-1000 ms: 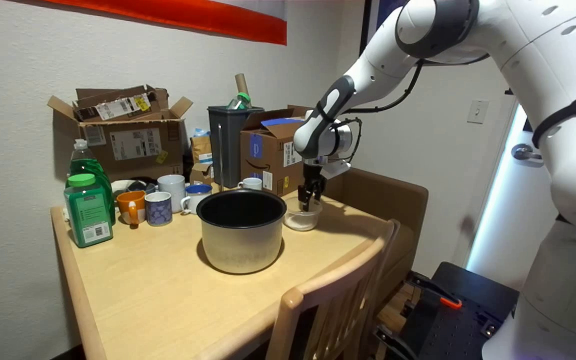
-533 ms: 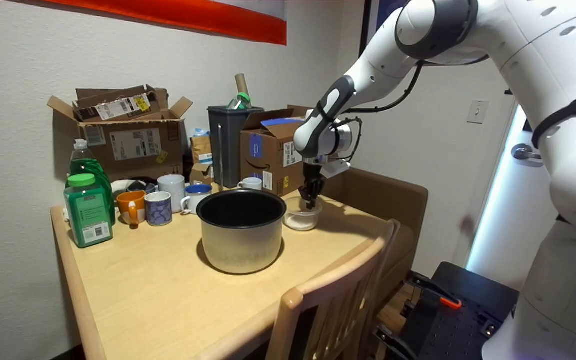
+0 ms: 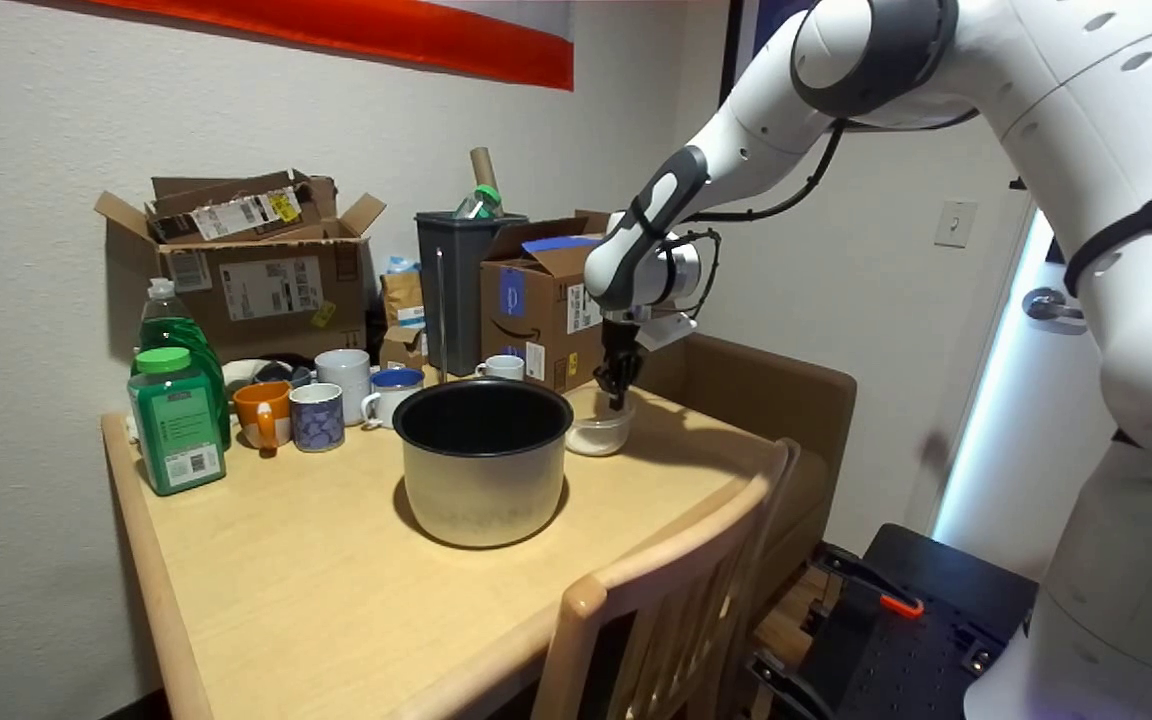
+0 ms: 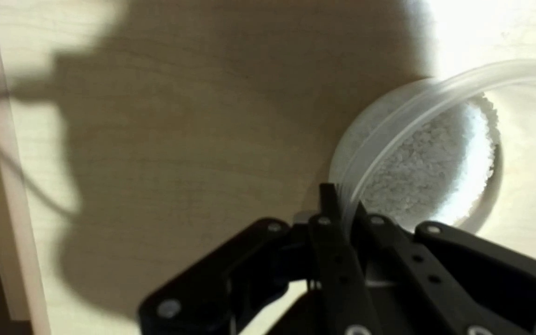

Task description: Pick up the bowl and pour its contents into the pot

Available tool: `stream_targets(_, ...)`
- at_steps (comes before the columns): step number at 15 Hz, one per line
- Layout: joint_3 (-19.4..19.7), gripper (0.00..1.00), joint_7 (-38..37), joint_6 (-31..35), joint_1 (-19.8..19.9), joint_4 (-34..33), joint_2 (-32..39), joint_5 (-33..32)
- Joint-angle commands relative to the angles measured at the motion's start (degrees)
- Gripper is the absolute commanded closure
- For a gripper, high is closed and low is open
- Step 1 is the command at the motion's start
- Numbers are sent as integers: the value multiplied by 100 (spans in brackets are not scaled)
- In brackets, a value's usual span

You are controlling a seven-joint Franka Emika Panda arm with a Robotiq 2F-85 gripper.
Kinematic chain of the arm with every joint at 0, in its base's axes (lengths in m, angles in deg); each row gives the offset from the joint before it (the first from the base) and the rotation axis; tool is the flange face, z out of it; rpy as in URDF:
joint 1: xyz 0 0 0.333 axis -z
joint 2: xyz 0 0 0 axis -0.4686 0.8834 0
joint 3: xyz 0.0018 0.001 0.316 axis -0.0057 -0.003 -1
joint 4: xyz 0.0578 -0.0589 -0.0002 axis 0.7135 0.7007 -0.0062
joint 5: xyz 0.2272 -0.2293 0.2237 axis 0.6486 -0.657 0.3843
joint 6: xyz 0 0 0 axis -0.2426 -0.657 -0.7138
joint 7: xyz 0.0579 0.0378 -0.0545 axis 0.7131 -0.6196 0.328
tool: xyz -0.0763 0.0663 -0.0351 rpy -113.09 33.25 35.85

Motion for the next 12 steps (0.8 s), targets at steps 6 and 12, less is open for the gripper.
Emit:
stream_targets(6, 89, 97, 208, -219, -31, 98, -320, -236)
stream_targets(12, 27, 97, 319, -412, 13, 70, -481, -196)
